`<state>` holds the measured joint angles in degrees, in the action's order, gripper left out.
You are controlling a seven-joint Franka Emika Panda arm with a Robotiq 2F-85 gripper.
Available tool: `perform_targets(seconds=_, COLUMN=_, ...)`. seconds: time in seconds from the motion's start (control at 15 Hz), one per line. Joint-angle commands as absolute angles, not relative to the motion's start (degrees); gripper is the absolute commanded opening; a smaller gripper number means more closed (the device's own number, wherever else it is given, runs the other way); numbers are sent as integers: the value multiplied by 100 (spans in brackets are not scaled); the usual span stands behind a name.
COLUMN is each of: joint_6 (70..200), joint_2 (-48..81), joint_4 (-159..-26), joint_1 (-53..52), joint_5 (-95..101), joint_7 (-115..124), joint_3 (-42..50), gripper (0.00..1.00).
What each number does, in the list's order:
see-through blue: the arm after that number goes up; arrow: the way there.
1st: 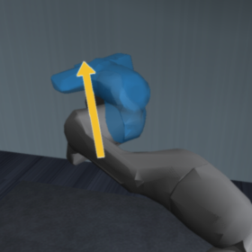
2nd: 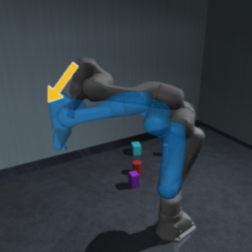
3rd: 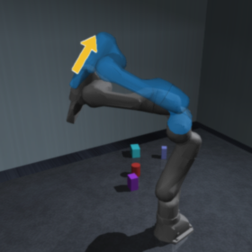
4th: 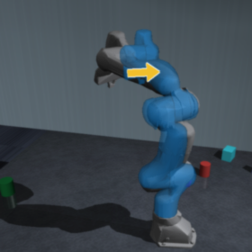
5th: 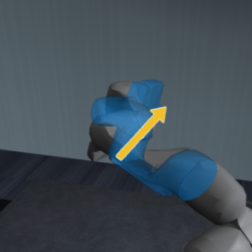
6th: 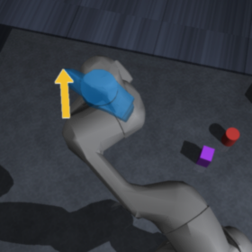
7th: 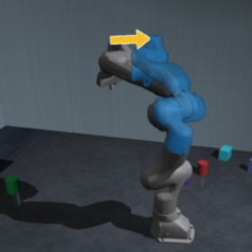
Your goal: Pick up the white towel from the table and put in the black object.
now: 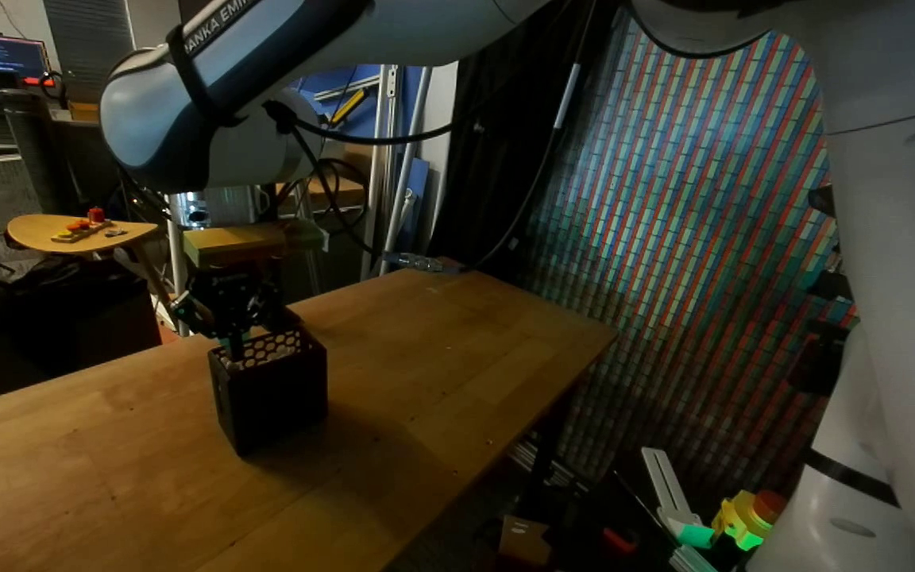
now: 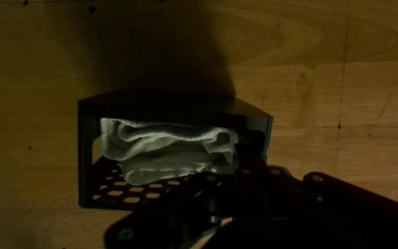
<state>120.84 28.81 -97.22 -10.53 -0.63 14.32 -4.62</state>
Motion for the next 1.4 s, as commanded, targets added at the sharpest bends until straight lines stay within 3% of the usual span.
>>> perform_targets(seconds=0.0, joint_6=12081, joint_2=2939, joint_4=-9602, joint_1=-1092, joint_5=-109, joint_7=1389, joint_3=-495, gripper=0)
perform_targets(seconds=1.33, joint_6=12438, joint_2=3270, joint_4=-9732, joint_1=-918, joint_5=-494, joint_7=1207, joint_3=-561, gripper=0)
